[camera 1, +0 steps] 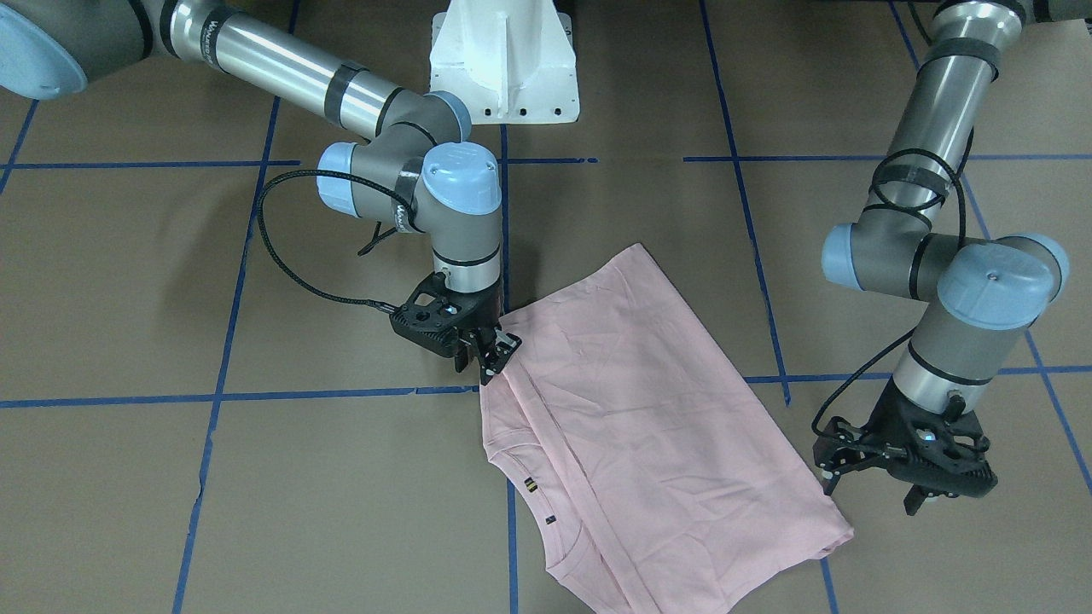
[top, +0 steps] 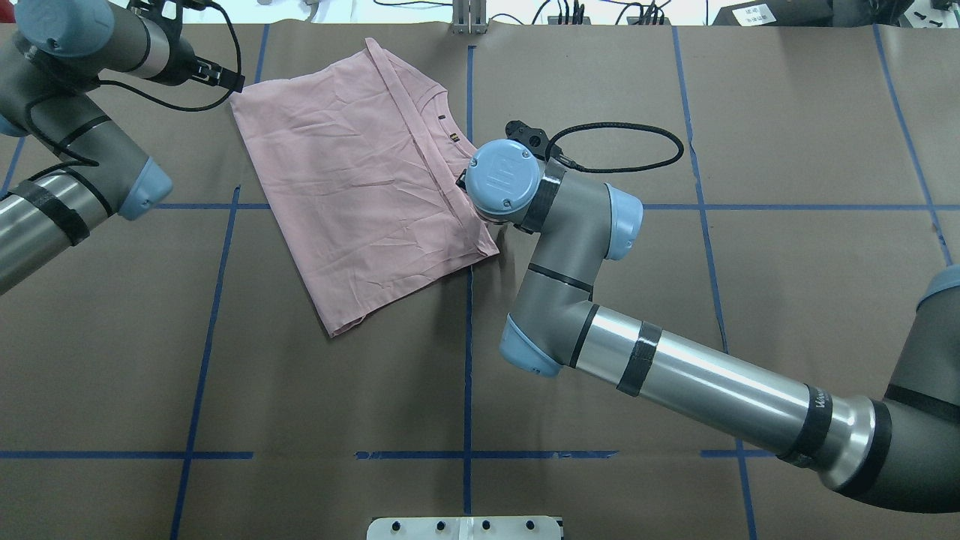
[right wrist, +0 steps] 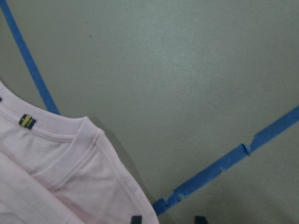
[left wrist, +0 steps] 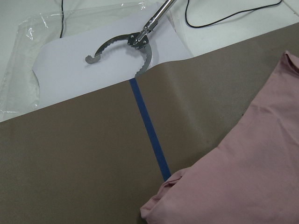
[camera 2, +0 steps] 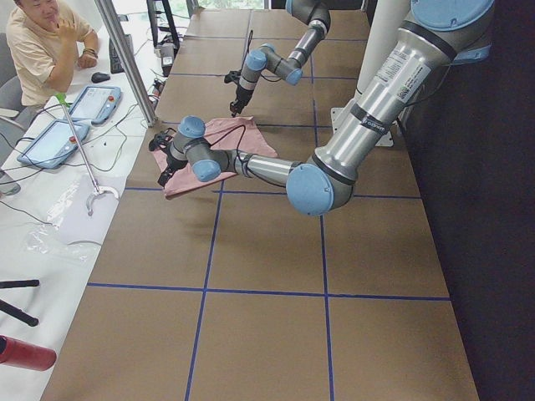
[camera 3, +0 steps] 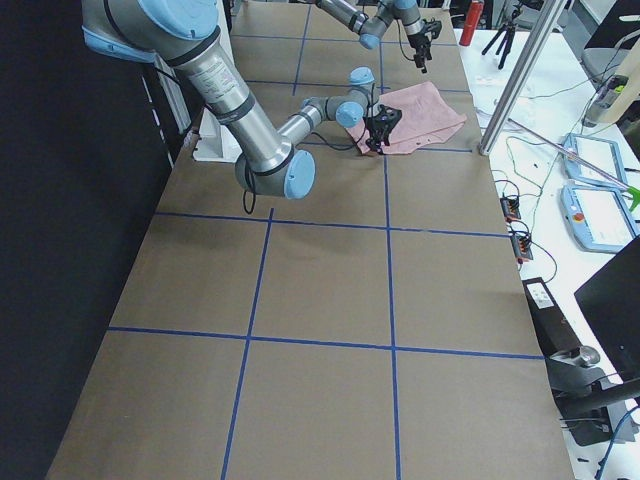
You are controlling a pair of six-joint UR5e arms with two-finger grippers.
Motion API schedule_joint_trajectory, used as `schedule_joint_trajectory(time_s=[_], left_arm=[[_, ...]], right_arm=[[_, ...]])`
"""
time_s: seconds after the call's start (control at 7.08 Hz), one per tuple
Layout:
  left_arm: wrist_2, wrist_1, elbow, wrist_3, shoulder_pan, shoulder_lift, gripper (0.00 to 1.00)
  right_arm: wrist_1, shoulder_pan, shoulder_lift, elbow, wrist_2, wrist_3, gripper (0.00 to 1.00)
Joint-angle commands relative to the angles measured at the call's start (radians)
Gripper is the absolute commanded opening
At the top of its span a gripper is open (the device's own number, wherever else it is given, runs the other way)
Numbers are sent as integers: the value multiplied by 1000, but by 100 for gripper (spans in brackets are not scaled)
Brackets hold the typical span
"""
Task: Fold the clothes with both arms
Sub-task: 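Move the right gripper to the shirt's collar edge and grasp it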
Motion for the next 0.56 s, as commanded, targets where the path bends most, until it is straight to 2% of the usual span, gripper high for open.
schedule_joint_trajectory(time_s=[0.0, 0.14, 0.28, 0.42], left_arm=[[0, 0, -3, 0, 0, 3, 100], [0, 0, -3, 0, 0, 1, 100], [0, 0, -3, 0, 0, 3, 100], [0, 0, -4, 0, 0, 3, 100]], right_arm=[[-1, -13, 4, -8, -1, 1, 44], [-1, -13, 4, -8, -1, 1, 41], [-1, -15, 4, -8, -1, 1, 15], [-3, -15, 4, -8, -3, -3, 0]])
